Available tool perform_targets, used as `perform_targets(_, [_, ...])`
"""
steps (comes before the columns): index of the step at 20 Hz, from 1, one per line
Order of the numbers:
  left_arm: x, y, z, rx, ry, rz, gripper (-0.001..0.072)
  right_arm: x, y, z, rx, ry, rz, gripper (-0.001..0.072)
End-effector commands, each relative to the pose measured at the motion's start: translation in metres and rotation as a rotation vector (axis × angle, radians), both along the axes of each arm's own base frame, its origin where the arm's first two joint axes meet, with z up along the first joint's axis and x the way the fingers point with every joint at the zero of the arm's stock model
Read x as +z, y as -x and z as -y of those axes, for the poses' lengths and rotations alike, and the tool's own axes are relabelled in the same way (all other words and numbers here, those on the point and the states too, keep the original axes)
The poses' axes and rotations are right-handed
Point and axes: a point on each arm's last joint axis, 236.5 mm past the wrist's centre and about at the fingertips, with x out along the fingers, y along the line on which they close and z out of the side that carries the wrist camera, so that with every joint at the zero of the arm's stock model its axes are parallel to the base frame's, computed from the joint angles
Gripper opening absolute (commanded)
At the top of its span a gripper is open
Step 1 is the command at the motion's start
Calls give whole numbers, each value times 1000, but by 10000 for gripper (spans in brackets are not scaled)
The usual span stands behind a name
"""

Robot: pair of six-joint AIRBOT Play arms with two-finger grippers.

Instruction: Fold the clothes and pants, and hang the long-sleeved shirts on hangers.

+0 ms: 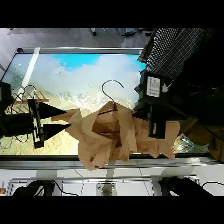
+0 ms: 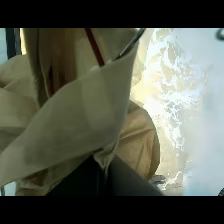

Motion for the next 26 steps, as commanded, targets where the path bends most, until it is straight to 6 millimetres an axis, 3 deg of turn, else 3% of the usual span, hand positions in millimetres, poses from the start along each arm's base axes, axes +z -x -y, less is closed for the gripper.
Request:
perform_targets(1, [13,7,-5,24,-6,60,490,-8,-5,1,-5,24,-13,27])
perform_targets(5, [4,31,2,-68,-18,-15,490,-6,-6,-4,1,3,-14,27])
perform_targets(9, [-10,33,18,-159,-13,-117,490,-3,-1,-9,18,-22,-25,27])
perform_targets(11, [-23,21,23,-173,-13,-172,490,-1,2,-12,28,-34,-32,27])
perform_targets(15, [-51,-28,23,-87,-1,-254,490,0,6,-15,45,-46,-43,27])
perform_targets(16, [-58,-33,24,-90,-1,-286,456,1,7,-15,48,-47,-42,27])
perform_targets(18, [-71,-41,25,-95,4,-342,33,2,5,-16,43,-51,-35,29])
perform_targets(19, [-74,-43,28,-101,16,-360,25,3,2,-16,35,-56,-27,28])
perform_targets(20, [-72,-45,33,-107,36,-365,25,5,-5,-15,0,-64,-14,69])
perform_targets(22, [-69,-56,40,-61,55,-343,25,17,-43,6,-253,-109,17,481])
perform_targets(24, [-65,-69,48,-6,73,-314,25,35,-73,55,-545,-115,85,497])
perform_targets(26, [-62,-77,59,24,86,-288,24,67,-72,84,-752,-244,82,496])
